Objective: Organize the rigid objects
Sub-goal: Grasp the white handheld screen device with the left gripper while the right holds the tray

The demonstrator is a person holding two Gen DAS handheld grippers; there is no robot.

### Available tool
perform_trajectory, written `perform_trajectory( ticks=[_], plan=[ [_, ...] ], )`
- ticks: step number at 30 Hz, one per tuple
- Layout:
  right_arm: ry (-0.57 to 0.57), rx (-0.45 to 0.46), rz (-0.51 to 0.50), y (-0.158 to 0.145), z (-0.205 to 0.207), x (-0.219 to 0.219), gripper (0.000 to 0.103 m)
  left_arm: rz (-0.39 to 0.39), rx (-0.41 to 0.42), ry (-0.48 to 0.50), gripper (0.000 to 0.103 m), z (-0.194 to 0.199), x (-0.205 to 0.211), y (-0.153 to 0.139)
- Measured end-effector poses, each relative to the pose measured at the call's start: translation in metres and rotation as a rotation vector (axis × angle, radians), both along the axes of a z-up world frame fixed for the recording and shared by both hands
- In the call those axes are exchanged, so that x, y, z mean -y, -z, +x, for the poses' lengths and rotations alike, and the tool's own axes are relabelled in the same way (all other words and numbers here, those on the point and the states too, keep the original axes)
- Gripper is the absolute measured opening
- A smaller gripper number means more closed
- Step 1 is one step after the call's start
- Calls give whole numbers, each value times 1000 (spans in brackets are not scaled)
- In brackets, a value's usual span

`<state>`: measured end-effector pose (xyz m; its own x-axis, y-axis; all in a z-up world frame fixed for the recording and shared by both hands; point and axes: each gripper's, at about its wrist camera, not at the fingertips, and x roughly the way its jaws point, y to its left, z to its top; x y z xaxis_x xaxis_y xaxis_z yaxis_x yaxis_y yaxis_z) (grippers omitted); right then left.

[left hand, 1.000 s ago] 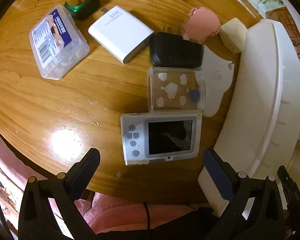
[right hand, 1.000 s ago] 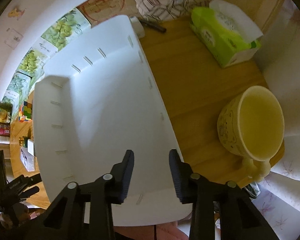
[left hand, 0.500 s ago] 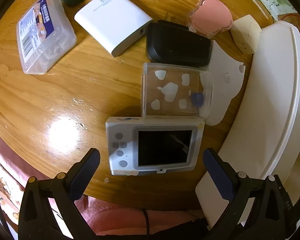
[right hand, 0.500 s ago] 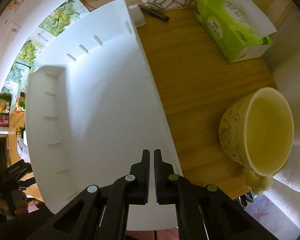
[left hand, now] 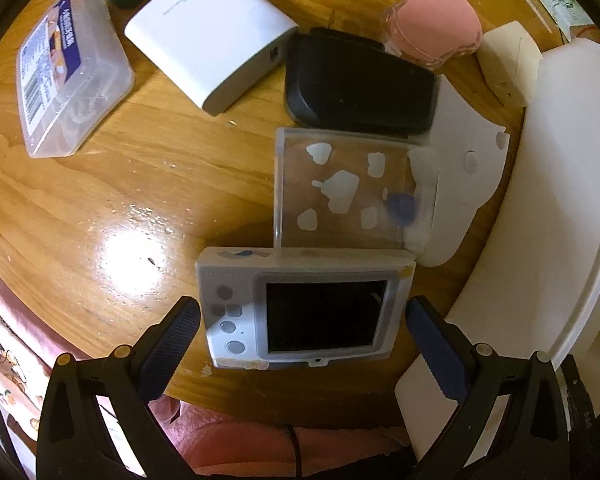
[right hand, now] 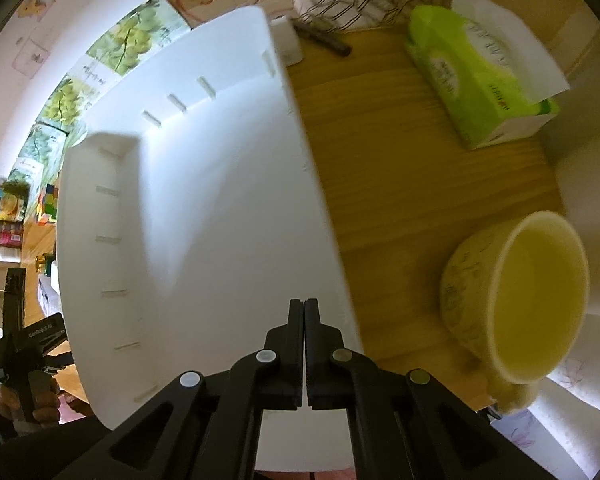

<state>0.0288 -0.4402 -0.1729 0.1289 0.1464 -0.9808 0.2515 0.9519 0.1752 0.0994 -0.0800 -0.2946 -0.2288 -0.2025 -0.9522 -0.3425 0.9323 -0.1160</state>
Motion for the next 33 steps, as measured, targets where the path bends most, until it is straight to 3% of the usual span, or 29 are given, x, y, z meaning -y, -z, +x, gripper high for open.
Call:
perform_trajectory(
  ticks=[8,15,18,20,22,30,33],
  plan=[
    [15,63,27,-28,-6,10,1,10,-14,0,99,9,6,21],
    [27,54,27,-35,-6,18,3,15,-9,9,98,11,4,21],
    [23,56,27,-37,-4,14,14,15,-9,11,98,13,5,14],
    [19,66,17,-38,-1,10,42,15,-9,11,98,13,5,15],
    [24,75,-7,-42,-1,11,50,16,-8,12,98,12,5,14],
    [41,-9,-33,-19,-1,15,50,22,-3,23,98,8,16,-5],
    [30,-48,-39,-6,-2,14,42,26,1,24,98,10,18,-7]
  ],
)
